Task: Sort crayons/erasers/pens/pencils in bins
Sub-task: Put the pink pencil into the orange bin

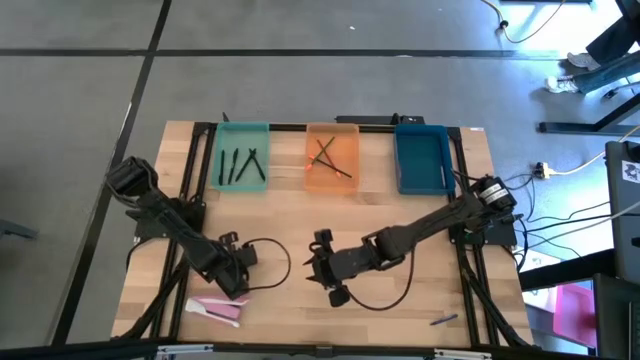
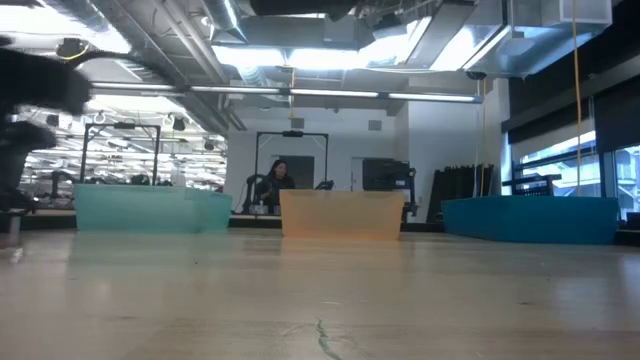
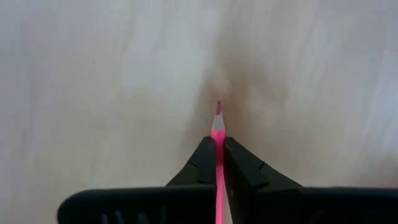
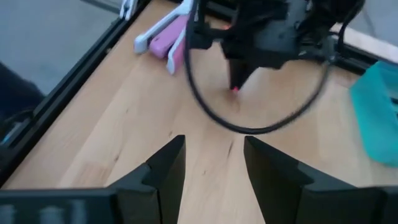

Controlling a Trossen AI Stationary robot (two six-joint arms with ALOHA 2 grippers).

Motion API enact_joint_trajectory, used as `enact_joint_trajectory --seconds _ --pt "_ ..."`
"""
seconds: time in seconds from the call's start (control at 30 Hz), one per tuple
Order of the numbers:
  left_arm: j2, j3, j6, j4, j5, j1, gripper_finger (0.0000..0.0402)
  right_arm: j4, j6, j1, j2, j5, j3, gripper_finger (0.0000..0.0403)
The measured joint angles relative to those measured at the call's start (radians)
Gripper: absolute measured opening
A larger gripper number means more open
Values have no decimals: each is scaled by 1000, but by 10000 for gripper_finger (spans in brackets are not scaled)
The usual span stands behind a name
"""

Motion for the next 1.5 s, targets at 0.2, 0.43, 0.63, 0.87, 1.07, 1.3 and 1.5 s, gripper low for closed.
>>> enact_joint_trajectory --seconds 0.2,0.43,0.63,0.87,1.07,1.3,1.5 --pt "-1 43 72 9 -30 53 2 -78 57 33 -2 9 0 169" --pt "-3 103 199 32 -47 126 2 -155 159 74 -2 19 0 169" --pt "-3 173 305 34 -67 173 1 -258 275 128 -3 85 0 169" --pt "-4 274 446 34 -120 232 1 -324 423 191 -3 198 -4 169" --pt "-5 379 620 35 -125 346 1 -354 500 215 -4 244 -5 169" --pt "-6 508 851 98 -89 530 1 -384 547 220 -4 245 -5 169" --pt "-6 597 1031 234 13 720 1 -400 555 220 -4 246 -5 169"
